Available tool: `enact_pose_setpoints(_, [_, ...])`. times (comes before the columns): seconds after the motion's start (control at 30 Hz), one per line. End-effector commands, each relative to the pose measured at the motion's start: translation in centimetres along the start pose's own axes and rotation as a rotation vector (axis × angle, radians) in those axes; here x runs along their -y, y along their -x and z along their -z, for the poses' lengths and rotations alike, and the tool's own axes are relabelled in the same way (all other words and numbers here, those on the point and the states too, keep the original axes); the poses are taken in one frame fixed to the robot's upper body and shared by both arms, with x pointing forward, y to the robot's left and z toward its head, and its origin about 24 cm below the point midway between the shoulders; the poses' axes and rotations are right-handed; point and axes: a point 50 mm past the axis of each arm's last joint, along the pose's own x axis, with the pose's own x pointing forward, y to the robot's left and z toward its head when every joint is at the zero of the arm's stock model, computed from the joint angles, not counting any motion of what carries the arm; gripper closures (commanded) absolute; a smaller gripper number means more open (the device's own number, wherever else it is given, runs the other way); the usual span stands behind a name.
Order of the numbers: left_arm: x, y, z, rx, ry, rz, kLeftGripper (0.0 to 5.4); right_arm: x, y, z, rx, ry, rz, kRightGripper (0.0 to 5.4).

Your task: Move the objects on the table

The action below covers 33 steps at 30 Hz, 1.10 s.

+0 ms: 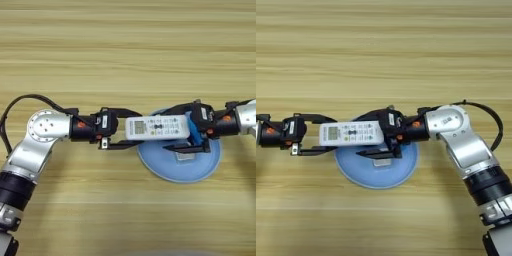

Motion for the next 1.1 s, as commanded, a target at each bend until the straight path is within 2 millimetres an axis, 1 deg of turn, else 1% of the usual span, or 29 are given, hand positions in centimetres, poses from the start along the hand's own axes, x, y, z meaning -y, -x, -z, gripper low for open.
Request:
enact_pose_setpoints(0.03, [-0.75, 0.54, -0.12, -0.013, -0.015, -0.033, 2.56, -0.27, -0.01, -0.03, -0.003, -0.003, -0.018, 1.86])
enact_pose_setpoints(0.13, [-0.76, 0.54, -0.10, -0.013, -0.016, -0.033, 2.56, -0.28, -0.01, -0.05, -0.001, -0.002, -0.017, 2.25])
enact_pose_setpoints(0.23, [-0.78, 0.55, -0.11, -0.014, -0.017, -0.033, 2.56, -0.29, 0.01, -0.08, 0.001, -0.001, -0.017, 2.44])
enact_pose_setpoints(0.83, [-0.93, 0.55, -0.06, -0.011, -0.020, -0.043, 2.56, -0.26, -0.02, -0.13, 0.009, 0.001, -0.015, 2.48])
enact_pose_setpoints(0.87, [-0.95, 0.54, -0.05, -0.011, -0.021, -0.045, 2.27, -0.26, -0.02, -0.13, 0.009, 0.001, -0.014, 2.48])
enact_pose_setpoints(1.1, [-1.04, 0.46, -0.08, -0.001, -0.021, -0.057, 1.67, -0.25, -0.01, -0.13, 0.011, 0.000, -0.011, 2.49])
